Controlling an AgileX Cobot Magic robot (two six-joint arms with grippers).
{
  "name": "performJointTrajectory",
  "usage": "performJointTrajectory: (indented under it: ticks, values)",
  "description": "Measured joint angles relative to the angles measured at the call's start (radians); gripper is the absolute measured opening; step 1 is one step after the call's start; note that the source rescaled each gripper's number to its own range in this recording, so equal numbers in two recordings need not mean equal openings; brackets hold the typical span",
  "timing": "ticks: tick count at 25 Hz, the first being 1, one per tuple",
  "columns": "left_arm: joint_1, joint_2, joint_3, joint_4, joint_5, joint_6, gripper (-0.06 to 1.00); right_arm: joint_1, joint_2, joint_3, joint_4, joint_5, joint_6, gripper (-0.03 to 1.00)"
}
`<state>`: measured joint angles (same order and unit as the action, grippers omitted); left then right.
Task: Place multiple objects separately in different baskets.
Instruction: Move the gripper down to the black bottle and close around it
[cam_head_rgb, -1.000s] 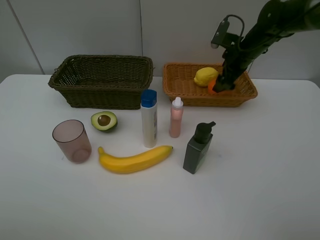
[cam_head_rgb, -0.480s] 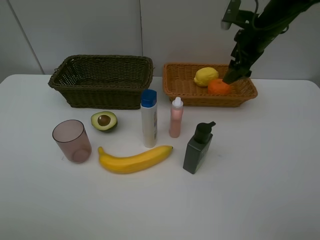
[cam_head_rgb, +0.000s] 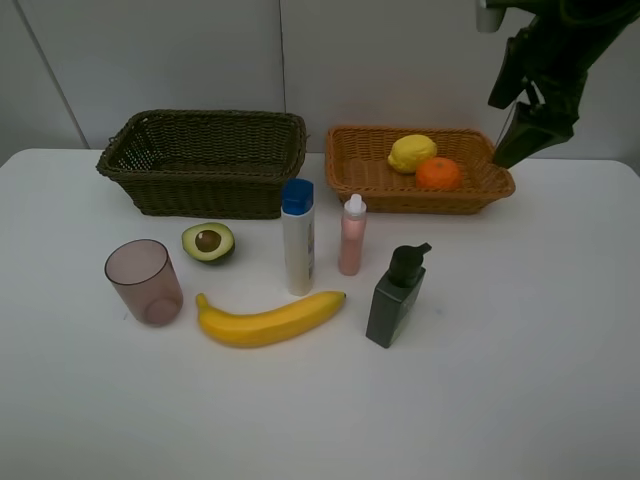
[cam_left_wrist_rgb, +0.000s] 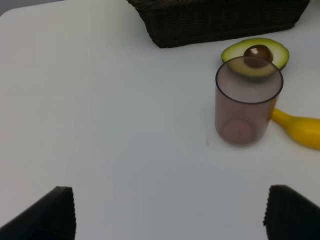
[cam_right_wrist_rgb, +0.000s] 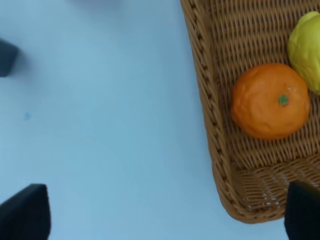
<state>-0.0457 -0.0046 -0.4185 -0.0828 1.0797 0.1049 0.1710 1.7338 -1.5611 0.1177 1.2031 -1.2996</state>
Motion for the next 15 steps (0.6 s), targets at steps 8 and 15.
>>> performJointTrajectory:
  ticks: [8, 15]
  values:
    - [0.000, 0.000, 0.000, 0.000, 0.000, 0.000, 1.00, 0.118, -0.114, 0.141, -0.099, 0.008, -0.106, 0.98]
    - [0.000, 0.000, 0.000, 0.000, 0.000, 0.000, 1.00, 0.222, -0.132, 0.203, -0.118, 0.009, -0.193, 0.98]
